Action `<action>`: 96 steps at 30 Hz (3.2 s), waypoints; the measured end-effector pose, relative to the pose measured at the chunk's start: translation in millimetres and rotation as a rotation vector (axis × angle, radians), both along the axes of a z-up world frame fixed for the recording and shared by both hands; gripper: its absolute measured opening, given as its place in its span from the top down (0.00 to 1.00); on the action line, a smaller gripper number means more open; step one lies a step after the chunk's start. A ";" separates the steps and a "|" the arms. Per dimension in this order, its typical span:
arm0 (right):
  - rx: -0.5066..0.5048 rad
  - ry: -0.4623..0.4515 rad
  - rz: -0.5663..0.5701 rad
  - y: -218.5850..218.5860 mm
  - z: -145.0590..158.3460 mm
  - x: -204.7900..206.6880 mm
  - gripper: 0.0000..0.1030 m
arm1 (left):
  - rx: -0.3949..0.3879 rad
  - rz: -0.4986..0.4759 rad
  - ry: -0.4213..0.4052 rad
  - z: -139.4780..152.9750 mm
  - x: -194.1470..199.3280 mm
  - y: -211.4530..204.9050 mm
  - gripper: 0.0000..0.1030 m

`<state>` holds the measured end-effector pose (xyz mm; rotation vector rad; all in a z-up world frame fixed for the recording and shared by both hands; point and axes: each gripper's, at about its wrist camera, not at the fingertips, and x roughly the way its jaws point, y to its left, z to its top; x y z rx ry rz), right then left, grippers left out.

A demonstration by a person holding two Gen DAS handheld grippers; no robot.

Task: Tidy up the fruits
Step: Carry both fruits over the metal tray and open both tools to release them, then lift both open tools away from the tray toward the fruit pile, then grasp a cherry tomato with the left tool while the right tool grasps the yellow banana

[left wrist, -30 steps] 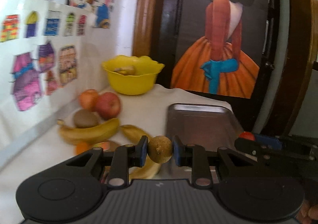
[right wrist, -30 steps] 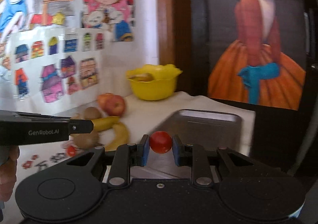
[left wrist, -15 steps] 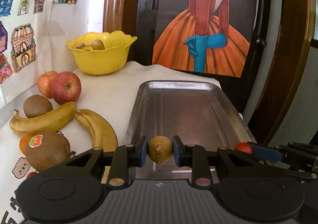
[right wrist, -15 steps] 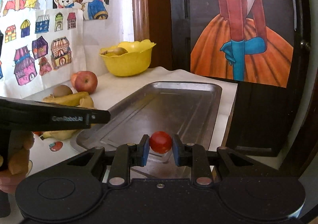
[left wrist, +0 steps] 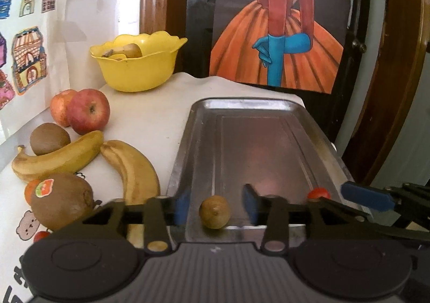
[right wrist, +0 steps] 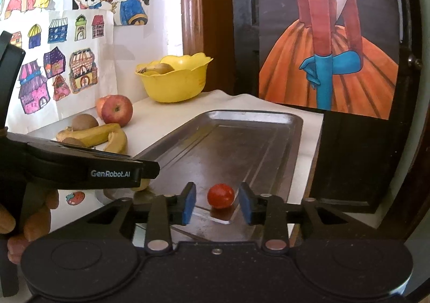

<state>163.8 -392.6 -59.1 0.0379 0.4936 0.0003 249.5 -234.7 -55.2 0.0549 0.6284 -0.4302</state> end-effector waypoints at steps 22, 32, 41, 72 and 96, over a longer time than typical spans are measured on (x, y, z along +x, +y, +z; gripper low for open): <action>-0.014 -0.240 -0.082 68.8 87.5 -84.5 0.01 | -0.145 0.243 -0.237 88.6 -77.1 140.2 0.00; 0.018 -0.281 -0.026 152.7 111.1 -115.6 0.01 | -0.126 0.342 -0.299 95.2 -113.6 224.2 0.00; 0.003 -0.203 0.052 226.5 90.2 -123.8 0.01 | -0.065 0.370 -0.257 75.7 -123.5 274.2 0.00; 0.029 -0.023 0.039 203.1 57.1 -71.3 0.01 | 0.000 0.241 -0.062 26.1 -73.6 262.9 0.00; -0.013 0.050 0.230 123.9 32.0 68.3 0.11 | 0.035 0.102 -0.031 2.6 -12.6 175.5 0.03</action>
